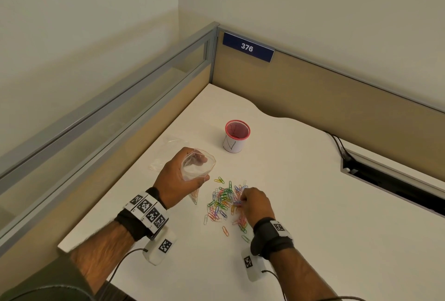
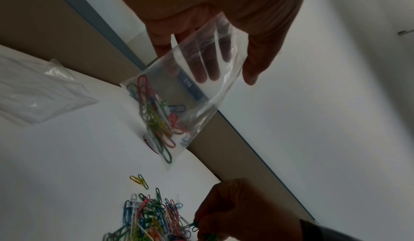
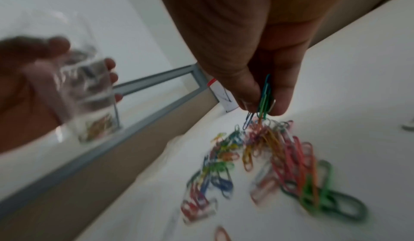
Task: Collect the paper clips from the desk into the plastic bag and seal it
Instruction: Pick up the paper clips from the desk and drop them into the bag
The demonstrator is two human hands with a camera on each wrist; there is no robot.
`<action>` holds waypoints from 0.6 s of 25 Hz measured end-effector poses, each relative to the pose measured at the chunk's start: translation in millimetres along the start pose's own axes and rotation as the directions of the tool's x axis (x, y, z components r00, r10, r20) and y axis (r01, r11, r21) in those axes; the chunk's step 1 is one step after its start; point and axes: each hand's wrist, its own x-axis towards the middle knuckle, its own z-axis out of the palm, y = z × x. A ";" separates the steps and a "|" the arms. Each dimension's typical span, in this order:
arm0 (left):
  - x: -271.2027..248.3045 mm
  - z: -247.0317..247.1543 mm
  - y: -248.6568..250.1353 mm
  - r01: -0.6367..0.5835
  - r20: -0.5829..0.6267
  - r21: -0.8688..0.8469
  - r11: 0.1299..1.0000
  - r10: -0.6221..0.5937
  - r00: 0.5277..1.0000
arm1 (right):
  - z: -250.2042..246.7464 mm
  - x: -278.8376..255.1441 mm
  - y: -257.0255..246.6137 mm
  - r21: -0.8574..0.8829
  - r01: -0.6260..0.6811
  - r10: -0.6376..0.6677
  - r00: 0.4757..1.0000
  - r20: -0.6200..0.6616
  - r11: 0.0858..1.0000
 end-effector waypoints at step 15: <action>11.7 16.0 1.9 -0.011 0.062 0.034 0.999 0.009 0.998 | -166.4 -45.6 -81.8 0.464 0.334 -0.252 0.940 -0.232 0.820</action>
